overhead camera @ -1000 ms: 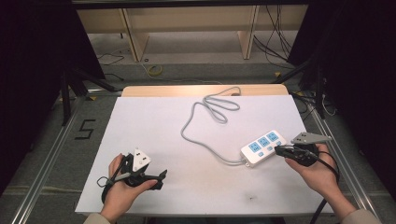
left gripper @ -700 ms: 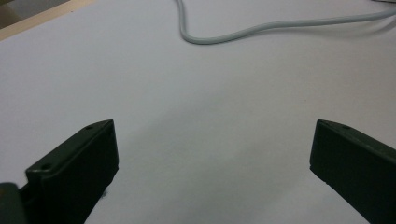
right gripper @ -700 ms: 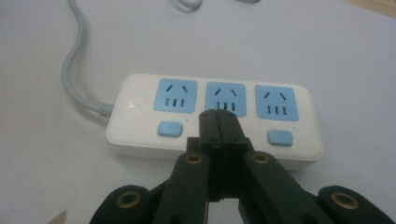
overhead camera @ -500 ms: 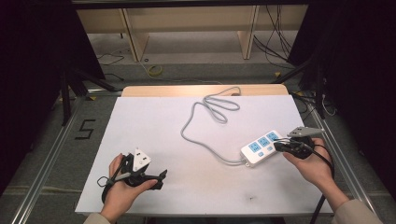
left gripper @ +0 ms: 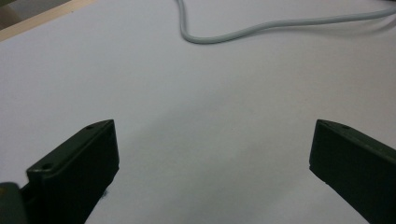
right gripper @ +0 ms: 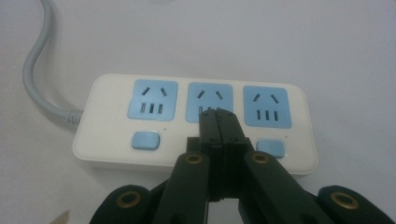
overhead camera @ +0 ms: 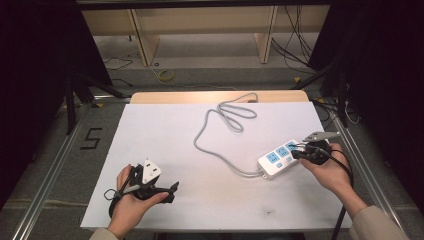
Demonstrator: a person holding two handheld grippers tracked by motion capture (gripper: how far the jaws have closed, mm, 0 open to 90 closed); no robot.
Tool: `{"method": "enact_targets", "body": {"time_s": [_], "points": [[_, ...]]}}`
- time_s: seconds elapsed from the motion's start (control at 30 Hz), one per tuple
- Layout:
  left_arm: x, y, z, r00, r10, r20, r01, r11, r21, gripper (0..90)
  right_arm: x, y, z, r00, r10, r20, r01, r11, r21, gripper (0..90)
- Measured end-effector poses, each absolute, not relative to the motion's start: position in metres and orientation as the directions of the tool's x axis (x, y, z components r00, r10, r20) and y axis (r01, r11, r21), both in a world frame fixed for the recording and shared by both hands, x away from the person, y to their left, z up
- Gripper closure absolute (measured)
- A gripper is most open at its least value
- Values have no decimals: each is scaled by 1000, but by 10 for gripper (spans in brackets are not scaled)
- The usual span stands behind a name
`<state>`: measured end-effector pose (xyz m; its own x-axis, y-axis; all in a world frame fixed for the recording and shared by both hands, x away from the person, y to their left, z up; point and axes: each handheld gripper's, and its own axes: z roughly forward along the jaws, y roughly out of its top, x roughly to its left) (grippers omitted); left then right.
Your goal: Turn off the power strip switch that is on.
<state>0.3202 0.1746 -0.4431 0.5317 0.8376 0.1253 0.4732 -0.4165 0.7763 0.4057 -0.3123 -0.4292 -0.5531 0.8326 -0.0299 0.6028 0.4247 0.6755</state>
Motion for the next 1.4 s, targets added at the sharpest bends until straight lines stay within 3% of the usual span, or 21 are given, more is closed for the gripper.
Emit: {"method": "enact_targets", "body": {"time_s": [1.4], "points": [[320,174,-443,534,835,131,470,-422,775,12,431,-301,-435,-546,837,-27,690,469,551,900]]}}
